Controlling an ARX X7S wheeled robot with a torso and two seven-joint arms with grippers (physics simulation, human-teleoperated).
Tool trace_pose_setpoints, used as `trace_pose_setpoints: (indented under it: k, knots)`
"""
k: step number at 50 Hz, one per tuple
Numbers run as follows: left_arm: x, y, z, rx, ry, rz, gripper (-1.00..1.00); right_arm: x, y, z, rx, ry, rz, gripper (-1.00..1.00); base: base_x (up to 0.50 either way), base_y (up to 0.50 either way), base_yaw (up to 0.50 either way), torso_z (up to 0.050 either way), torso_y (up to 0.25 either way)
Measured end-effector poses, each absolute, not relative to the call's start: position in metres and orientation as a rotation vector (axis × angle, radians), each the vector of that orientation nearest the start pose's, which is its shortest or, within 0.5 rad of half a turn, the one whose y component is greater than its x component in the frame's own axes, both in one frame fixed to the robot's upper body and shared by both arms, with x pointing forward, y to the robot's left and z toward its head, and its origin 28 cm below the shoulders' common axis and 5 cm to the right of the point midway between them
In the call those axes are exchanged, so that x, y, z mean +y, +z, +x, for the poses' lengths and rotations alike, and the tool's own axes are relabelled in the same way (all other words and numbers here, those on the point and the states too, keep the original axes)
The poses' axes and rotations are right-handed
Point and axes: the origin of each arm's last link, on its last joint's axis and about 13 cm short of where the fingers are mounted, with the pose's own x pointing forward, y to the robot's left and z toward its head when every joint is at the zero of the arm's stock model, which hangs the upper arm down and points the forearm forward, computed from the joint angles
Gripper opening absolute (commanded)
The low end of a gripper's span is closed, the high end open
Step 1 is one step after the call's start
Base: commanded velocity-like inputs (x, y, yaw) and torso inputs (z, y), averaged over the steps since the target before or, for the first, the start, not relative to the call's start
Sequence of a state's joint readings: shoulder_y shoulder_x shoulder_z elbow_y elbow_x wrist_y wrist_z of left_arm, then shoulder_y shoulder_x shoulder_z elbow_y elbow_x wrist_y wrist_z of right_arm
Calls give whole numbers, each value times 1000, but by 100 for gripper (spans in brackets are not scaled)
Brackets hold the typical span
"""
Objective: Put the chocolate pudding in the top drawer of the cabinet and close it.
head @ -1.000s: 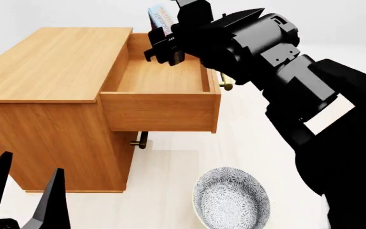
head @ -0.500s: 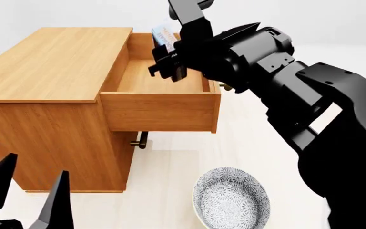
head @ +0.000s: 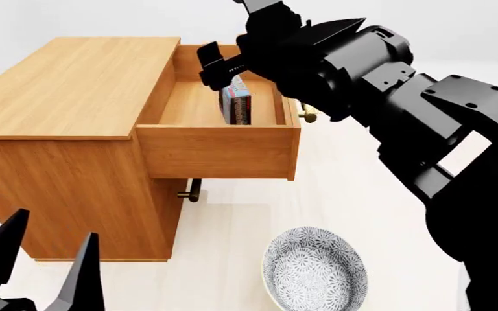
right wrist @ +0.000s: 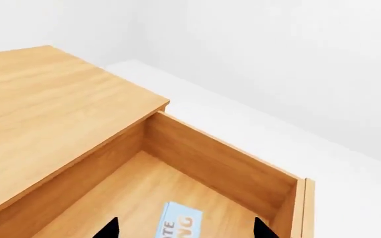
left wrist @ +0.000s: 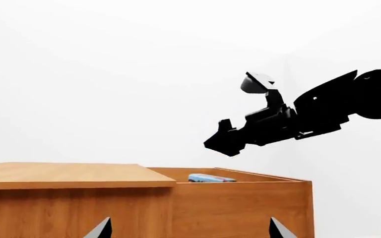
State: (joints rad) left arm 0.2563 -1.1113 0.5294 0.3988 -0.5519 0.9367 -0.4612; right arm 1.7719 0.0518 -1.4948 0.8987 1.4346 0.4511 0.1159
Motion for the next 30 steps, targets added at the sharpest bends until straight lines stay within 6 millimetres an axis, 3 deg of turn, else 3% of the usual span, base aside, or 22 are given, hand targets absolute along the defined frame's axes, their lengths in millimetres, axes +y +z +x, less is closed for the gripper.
trace_pose_setpoints:
  k: [12, 30]
  knots:
    - [293, 119, 128, -500, -339, -120, 100, -21, 330, 390, 75, 428, -244, 100, 0, 0, 0, 0, 0]
    - [290, 122, 128, -512, -345, -122, 100, -53, 333, 362, -43, 384, -210, 100, 0, 0, 0, 0, 0]
